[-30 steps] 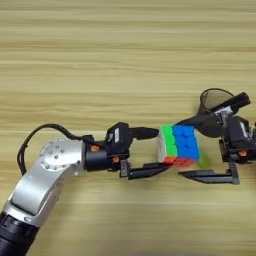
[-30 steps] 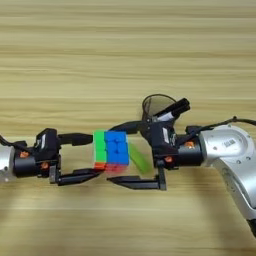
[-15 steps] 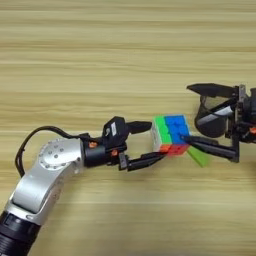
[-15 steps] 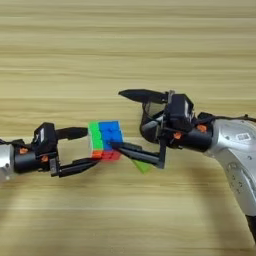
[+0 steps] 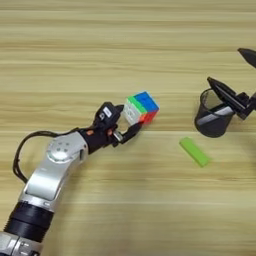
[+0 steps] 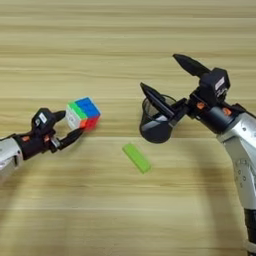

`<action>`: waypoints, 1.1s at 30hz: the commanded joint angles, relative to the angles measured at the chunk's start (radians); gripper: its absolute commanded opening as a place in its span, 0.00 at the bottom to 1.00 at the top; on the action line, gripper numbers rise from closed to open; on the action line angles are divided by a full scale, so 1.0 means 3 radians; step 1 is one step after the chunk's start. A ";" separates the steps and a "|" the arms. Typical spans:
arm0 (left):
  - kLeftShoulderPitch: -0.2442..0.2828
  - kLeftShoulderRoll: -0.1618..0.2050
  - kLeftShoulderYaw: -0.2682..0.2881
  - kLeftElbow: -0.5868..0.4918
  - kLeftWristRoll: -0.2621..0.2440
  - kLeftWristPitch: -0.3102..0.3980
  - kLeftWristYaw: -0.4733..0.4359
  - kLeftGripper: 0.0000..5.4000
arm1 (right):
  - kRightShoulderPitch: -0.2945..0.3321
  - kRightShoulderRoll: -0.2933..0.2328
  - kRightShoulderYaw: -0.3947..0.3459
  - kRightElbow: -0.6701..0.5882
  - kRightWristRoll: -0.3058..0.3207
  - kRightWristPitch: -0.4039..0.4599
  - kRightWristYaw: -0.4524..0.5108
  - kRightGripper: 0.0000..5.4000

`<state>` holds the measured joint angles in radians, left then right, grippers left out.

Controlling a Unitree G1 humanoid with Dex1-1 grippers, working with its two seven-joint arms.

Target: Move the objects on the table

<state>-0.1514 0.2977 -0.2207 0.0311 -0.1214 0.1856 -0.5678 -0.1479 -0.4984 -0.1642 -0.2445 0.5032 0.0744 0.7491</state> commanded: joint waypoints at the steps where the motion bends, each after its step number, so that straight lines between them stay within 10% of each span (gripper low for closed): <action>1: -0.0039 -0.0082 -0.0112 0.0245 0.0151 0.0010 0.0073 0.61 | -0.0036 0.0022 -0.0047 0.0041 -0.0035 -0.0060 -0.0036 1.00; 11: -0.0045 -0.0117 -0.0164 0.0400 0.0234 -0.0038 0.0017 0.61 | -0.0024 0.0025 -0.0023 0.0067 -0.0033 -0.0094 -0.0043 1.00; 33: -0.0049 -0.0355 0.0198 0.0078 -0.0149 -0.0422 -0.0021 1.00 | -0.0003 0.0046 -0.0044 0.0093 0.0000 -0.0106 -0.0032 1.00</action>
<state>-0.1563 0.2028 -0.1879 0.0765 -0.1408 0.0775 -0.5790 -0.1477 -0.4903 -0.1664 -0.2197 0.4987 0.0518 0.7363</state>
